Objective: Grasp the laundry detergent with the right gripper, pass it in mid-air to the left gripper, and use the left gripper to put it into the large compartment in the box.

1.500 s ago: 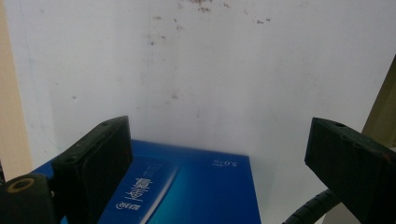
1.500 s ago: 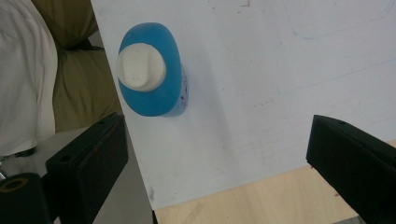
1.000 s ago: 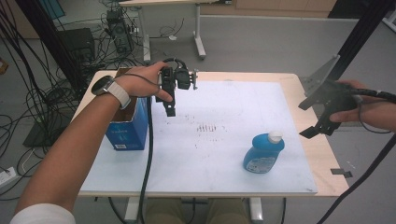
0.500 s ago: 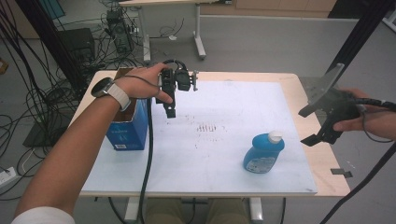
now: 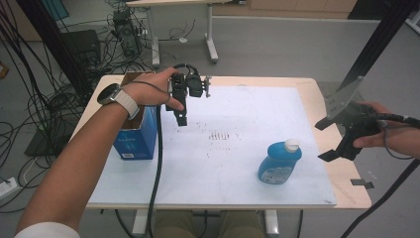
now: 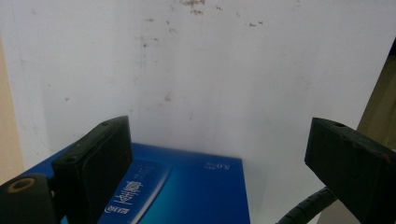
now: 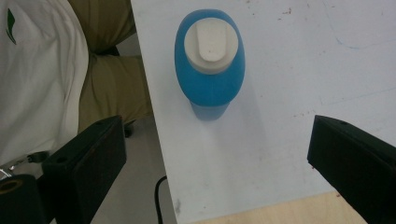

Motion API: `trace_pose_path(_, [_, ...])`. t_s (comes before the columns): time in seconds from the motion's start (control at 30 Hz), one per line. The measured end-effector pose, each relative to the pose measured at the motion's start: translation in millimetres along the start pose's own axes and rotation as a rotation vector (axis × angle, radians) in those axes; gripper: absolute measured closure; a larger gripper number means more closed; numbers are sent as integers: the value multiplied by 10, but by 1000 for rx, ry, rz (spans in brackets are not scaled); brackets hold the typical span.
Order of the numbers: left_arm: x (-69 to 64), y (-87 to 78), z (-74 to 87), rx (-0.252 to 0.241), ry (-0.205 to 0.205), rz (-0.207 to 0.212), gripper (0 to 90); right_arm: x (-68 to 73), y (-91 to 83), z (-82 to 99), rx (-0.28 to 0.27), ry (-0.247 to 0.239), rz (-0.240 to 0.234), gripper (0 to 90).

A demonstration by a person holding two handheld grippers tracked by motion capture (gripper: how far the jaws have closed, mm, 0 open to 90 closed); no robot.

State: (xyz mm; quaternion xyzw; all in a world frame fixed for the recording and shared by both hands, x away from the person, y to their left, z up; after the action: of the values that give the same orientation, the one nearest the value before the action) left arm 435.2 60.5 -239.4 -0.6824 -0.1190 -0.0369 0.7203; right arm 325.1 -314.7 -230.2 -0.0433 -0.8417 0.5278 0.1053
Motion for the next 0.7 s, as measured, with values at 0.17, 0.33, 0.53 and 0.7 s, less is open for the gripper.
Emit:
trace_pose_path(0.17, [-2,0,0,1,-1,-2,81,-5,63,31,-14,-6,-7,45])
trace_pose_path(0.33, [-6,1,-3,1,-4,-2,81,-10,114,53,-25,-16,-9,46])
trace_pose_path(0.53, [-10,0,-12,-1,-1,-2,81,-29,190,65,-29,-26,-10,47])
trace_pose_path(0.7, [-9,0,-10,0,0,-1,81,-37,244,74,-31,-30,-14,47])
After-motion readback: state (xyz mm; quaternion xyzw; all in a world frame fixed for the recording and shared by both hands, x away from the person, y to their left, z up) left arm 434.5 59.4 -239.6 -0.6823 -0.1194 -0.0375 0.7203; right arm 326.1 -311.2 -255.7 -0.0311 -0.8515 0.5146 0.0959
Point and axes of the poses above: each handheld gripper's, and its own axes: y roughly forward along the jaws, z roughly out of its underside, x roughly to its left, the point moved 1 cm from there along y, roughly forward along the jaws, and after that the axes turned 7 degrees about -z, right-handed, at the moved point
